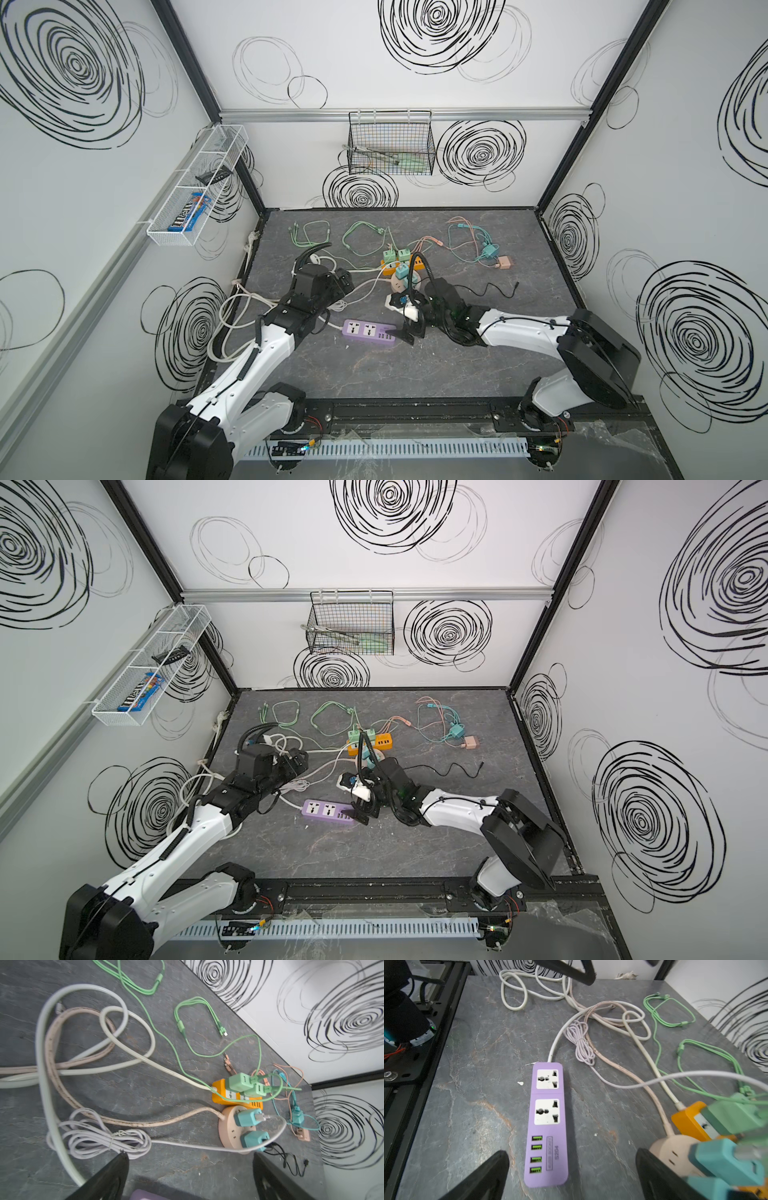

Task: Insert the plug
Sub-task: 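Reach the right gripper to the purple power strip and grasp its end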

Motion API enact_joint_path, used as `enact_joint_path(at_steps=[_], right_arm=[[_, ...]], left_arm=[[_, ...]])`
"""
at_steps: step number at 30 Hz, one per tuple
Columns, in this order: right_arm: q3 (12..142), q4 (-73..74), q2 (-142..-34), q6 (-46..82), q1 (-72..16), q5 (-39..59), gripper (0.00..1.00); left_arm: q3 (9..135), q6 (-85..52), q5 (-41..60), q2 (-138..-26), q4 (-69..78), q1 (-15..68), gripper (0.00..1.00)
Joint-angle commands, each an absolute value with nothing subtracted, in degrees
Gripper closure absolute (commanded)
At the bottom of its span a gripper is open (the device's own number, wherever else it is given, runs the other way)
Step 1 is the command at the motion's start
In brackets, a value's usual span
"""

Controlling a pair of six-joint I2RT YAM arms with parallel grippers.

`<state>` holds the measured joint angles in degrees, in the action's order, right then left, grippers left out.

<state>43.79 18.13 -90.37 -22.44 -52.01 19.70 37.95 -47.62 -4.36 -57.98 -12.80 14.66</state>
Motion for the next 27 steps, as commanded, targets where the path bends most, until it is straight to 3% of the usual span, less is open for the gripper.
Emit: enact_joint_path(at_steps=[1, 8, 20, 27], right_arm=[[48.92, 14.33, -95.46, -28.21, -54.63, 21.47, 0.00], [56.62, 11.52, -104.62, -30.13, -56.51, 20.20, 0.01], [67.85, 5.03, -115.64, -30.41, -56.86, 18.64, 0.05], [72.96, -0.56, -120.15, -31.83, -58.23, 20.90, 0.14]], left_arm=[[36.56, -48.77, -5.86, -55.38, -12.01, 10.12, 0.04], [34.15, -48.43, -5.85, -52.26, -11.73, 4.72, 0.04], [30.63, -54.39, -2.53, -53.73, -7.44, 2.82, 0.04], [31.12, -54.29, -1.69, -55.68, -7.51, 2.81, 0.04]])
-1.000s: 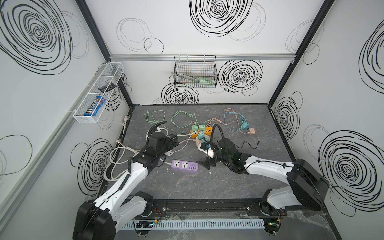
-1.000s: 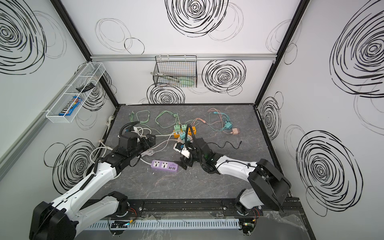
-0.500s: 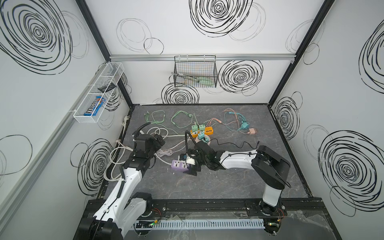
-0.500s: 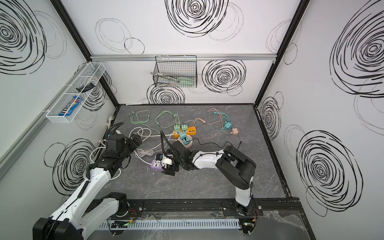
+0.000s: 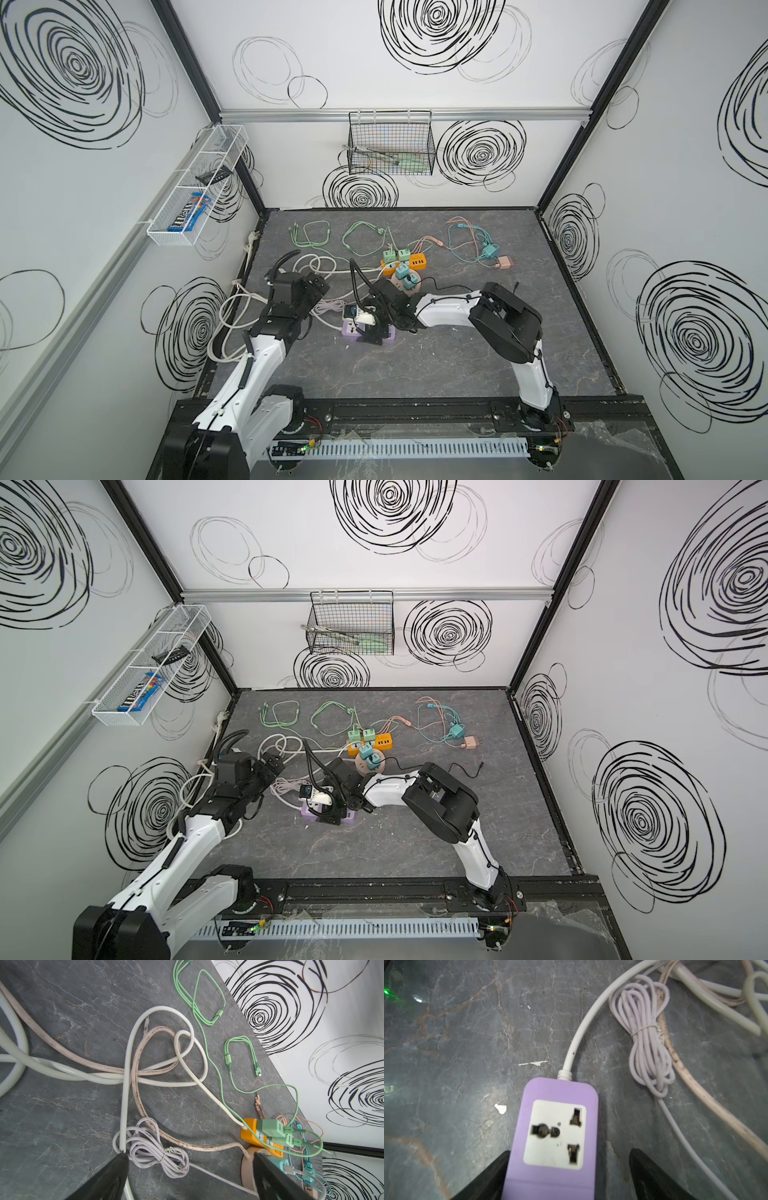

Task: Insert the plug

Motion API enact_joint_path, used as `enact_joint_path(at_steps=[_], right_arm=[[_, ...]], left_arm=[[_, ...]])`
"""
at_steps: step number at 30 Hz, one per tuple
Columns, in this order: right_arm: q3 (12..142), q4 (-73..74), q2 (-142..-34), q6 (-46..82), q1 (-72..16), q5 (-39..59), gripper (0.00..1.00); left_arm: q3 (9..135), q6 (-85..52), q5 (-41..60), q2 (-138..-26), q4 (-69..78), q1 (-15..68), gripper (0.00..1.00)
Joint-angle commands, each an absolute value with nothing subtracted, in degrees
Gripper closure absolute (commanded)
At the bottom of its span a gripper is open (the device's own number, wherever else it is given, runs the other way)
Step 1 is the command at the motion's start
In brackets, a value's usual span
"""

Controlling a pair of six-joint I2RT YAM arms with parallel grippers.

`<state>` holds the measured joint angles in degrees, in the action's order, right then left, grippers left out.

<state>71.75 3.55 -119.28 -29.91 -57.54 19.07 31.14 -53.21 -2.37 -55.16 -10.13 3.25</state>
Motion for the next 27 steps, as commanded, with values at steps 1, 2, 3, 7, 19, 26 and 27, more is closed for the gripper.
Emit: enact_joint_path(at_steps=[1, 2, 3, 7, 19, 26, 27], right_arm=[[72.91, -0.44, -120.06, -31.96, -58.18, 21.33, 0.15], [73.24, -0.96, -120.06, -32.22, -58.18, 21.60, 0.19], [73.59, -1.63, -120.15, -32.82, -58.11, 21.60, 0.22], [73.70, -3.57, -119.47, -34.08, -57.76, 19.55, 0.46], [64.13, -16.49, -107.70, -46.14, -47.78, 26.01, 0.58], [57.88, -24.33, -100.21, -47.72, -38.49, 24.15, 0.55], [57.26, -25.50, -99.41, -47.80, -36.85, 24.90, 0.55]], left_arm=[[31.05, -54.47, -1.50, -55.81, -7.34, 2.89, 0.04], [30.86, -54.95, -1.33, -55.90, -7.18, 3.11, 0.04], [30.56, -55.45, -1.09, -56.06, -6.88, 3.40, 0.04], [29.77, -57.27, -1.14, -57.40, -5.22, 6.56, 0.04], [34.40, -58.04, -2.86, -65.70, -2.38, 17.32, 0.04], [36.67, -57.77, -2.50, -69.22, -1.81, 20.65, 0.04], [37.05, -57.68, -2.63, -69.79, -1.79, 21.27, 0.04]])
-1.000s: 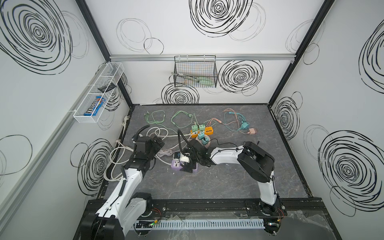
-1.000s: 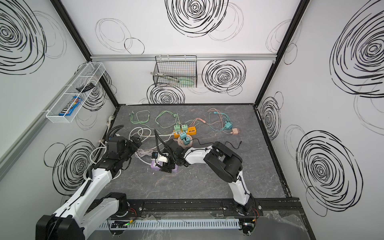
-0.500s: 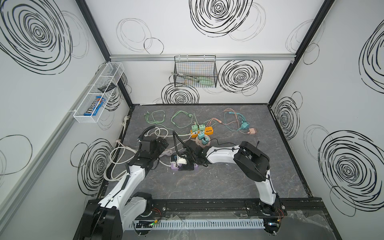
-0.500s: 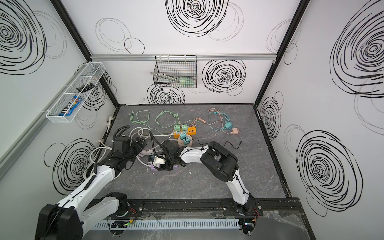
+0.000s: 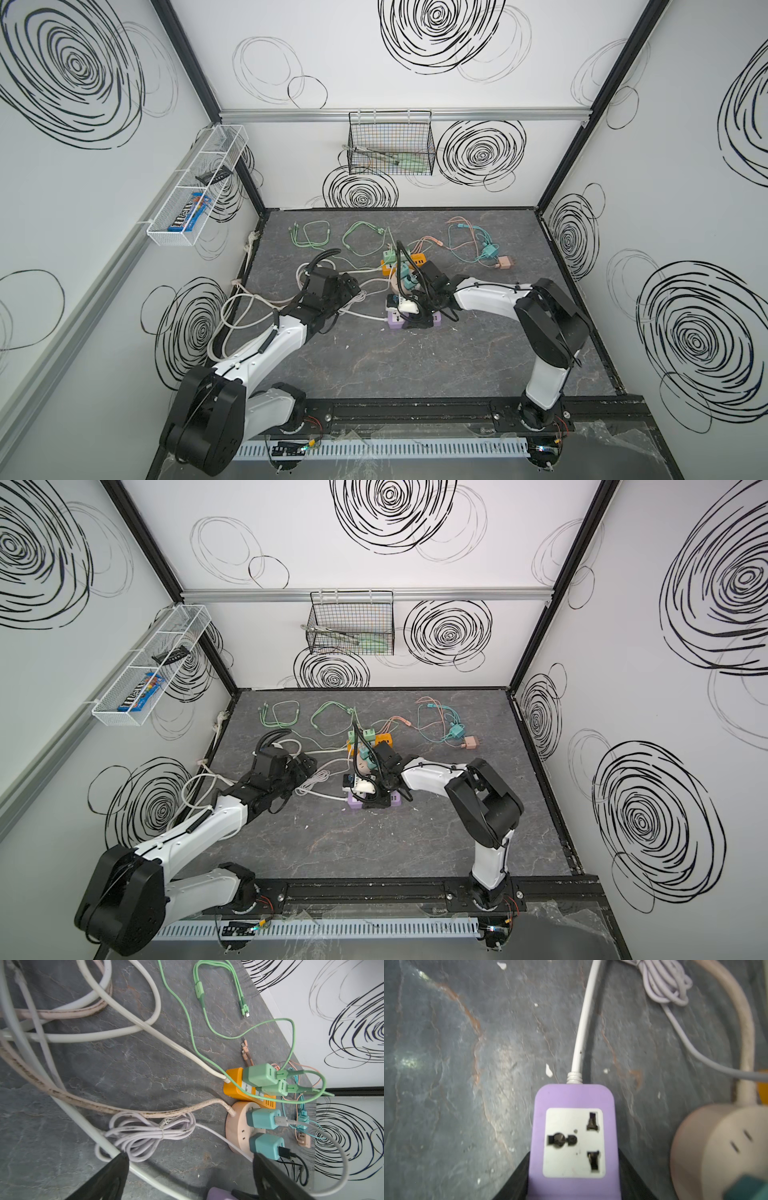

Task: Insert the plug

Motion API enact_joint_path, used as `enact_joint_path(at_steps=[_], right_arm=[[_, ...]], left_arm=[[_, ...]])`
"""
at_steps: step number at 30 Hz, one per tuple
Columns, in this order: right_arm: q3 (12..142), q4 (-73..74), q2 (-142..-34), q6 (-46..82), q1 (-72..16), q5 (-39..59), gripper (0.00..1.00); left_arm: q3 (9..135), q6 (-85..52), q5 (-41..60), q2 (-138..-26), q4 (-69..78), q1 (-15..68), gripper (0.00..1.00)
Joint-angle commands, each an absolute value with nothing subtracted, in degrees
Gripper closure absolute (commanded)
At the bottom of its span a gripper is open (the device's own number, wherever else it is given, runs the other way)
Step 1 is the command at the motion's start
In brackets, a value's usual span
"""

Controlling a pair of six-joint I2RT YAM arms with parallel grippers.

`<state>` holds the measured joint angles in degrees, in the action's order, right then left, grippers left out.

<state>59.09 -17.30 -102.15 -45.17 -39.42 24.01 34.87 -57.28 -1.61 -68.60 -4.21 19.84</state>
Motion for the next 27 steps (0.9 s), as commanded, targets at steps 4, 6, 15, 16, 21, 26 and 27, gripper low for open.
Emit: enact_joint_path(at_steps=[4, 6, 15, 16, 21, 26, 27], right_arm=[[53.96, -25.38, -96.86, -48.20, -34.04, 24.34, 0.55], [52.60, -23.82, -96.42, -49.30, -34.40, 24.31, 0.55], [52.91, -20.50, -99.10, -49.92, -37.43, 27.14, 0.53], [53.14, -20.48, -99.51, -49.92, -37.57, 27.07, 0.53], [53.88, -19.80, -100.68, -50.23, -38.54, 26.53, 0.49], [53.53, -17.69, -99.39, -49.66, -38.58, 26.40, 0.40], [53.28, -17.14, -98.93, -49.21, -38.58, 26.29, 0.38]], left_arm=[[38.63, -57.33, -2.55, -71.90, -1.93, 22.66, 0.04], [39.31, -57.15, -2.38, -72.71, -1.84, 23.00, 0.04], [41.40, -55.77, -1.92, -74.75, -2.88, 23.71, 0.04], [41.40, -55.49, -2.06, -74.71, -3.06, 23.66, 0.04], [41.13, -55.28, -2.31, -74.53, -3.07, 23.64, 0.04], [41.40, -54.94, -1.68, -75.05, -2.99, 23.64, 0.04], [41.40, -54.46, -1.37, -75.06, -2.76, 23.59, 0.04]])
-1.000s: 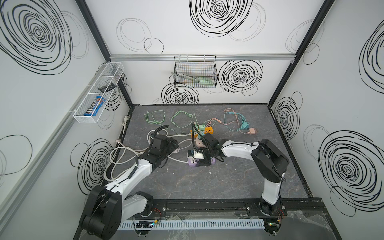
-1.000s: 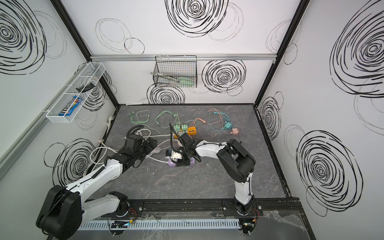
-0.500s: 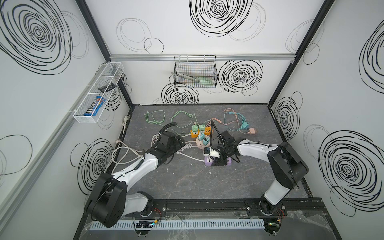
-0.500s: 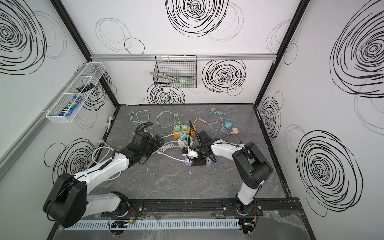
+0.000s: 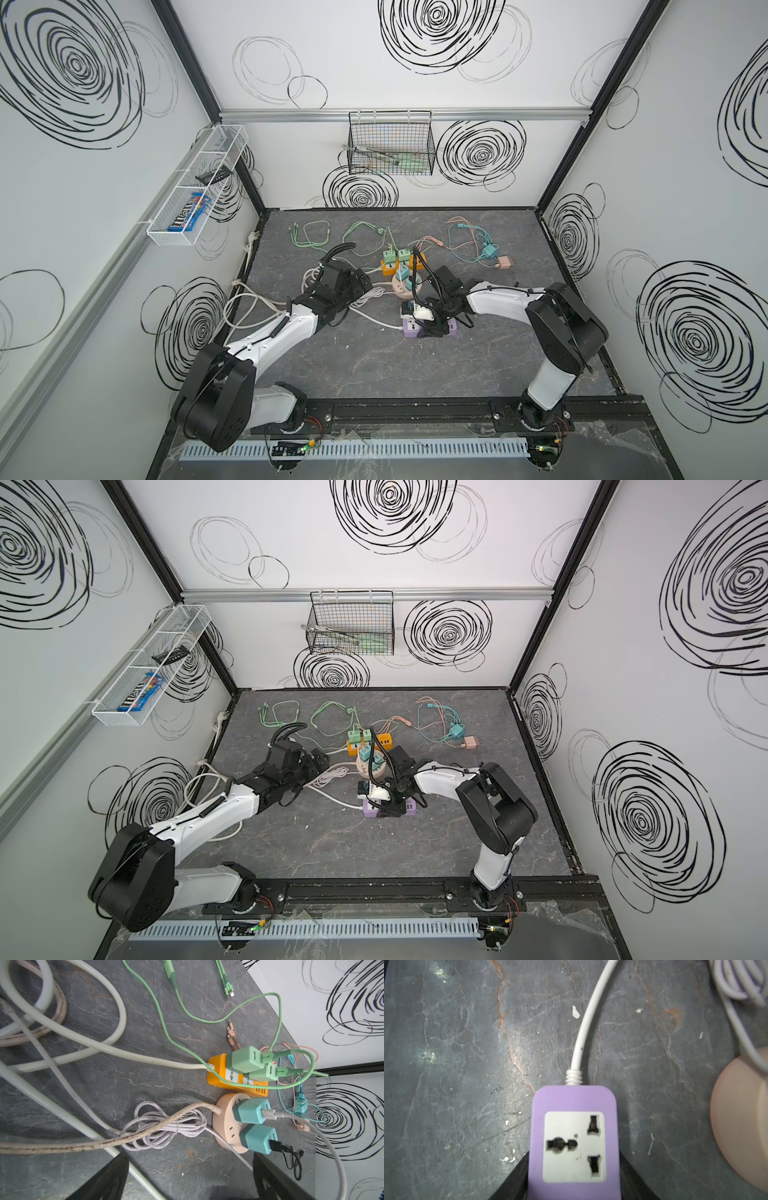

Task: Insert the plug

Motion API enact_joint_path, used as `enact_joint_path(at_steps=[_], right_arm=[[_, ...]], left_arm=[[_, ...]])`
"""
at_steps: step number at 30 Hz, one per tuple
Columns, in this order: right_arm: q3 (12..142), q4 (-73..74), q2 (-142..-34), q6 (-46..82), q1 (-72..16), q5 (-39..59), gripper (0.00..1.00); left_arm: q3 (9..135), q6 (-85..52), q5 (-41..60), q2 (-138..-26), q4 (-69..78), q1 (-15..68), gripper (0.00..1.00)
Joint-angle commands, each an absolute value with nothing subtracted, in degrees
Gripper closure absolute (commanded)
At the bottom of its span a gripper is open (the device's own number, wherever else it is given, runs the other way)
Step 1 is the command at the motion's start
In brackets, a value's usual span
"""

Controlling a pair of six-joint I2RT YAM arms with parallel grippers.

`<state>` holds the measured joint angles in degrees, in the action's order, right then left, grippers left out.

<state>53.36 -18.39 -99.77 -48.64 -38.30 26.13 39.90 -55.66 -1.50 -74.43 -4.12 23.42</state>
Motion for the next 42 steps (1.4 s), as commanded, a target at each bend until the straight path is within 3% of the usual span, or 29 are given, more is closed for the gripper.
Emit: enact_joint_path(at_steps=[1, 7, 13, 14, 18, 22, 24, 27, 31, 38, 42], right_arm=[[53.09, -16.21, -98.35, -48.44, -38.56, 25.89, 0.36], [51.47, -13.19, -93.31, -46.57, -38.24, 27.63, 0.21], [46.15, -3.39, -83.99, -42.00, -35.96, 31.99, 0.16], [45.13, -1.39, -82.40, -41.11, -35.36, 32.47, 0.00], [39.84, 10.15, -76.09, -34.26, -32.48, 29.72, 0.03], [36.40, 22.09, -73.57, -21.66, -29.97, 13.98, 0.03], [36.70, 23.61, -74.07, -15.51, -26.56, 12.51, 0.03], [39.72, 20.97, -76.67, -5.97, -21.68, 11.45, 0.03], [42.83, 17.96, -80.74, 7.33, -16.88, 1.91, 0.00], [49.61, 5.83, -86.20, 27.10, -9.06, -2.45, 0.01], [51.33, 2.78, -89.15, 32.13, -5.56, 0.37, 0.03]], left_arm=[[41.40, -53.42, -0.63, -74.98, -2.17, 23.52, 0.04], [41.48, -48.94, 2.17, -73.88, 1.24, 23.82, 0.04], [41.59, -46.20, 3.41, -72.78, 2.68, 23.90, 0.04], [41.57, -45.98, 3.70, -72.69, 3.05, 23.82, 0.04], [41.49, -45.38, 4.11, -72.51, 3.90, 23.88, 0.04], [41.33, -45.13, 4.02, -72.10, 4.61, 23.82, 0.04], [40.43, -45.51, 3.51, -71.08, 5.57, 23.80, 0.04], [39.14, -45.88, 3.52, -69.75, 7.37, 23.46, 0.04], [38.94, -45.53, 5.54, -69.87, 7.37, 22.55, 0.04], [38.32, -45.53, 7.92, -70.31, 8.79, 21.81, 0.04], [38.67, -45.53, 8.51, -70.92, 8.80, 21.38, 0.04]])
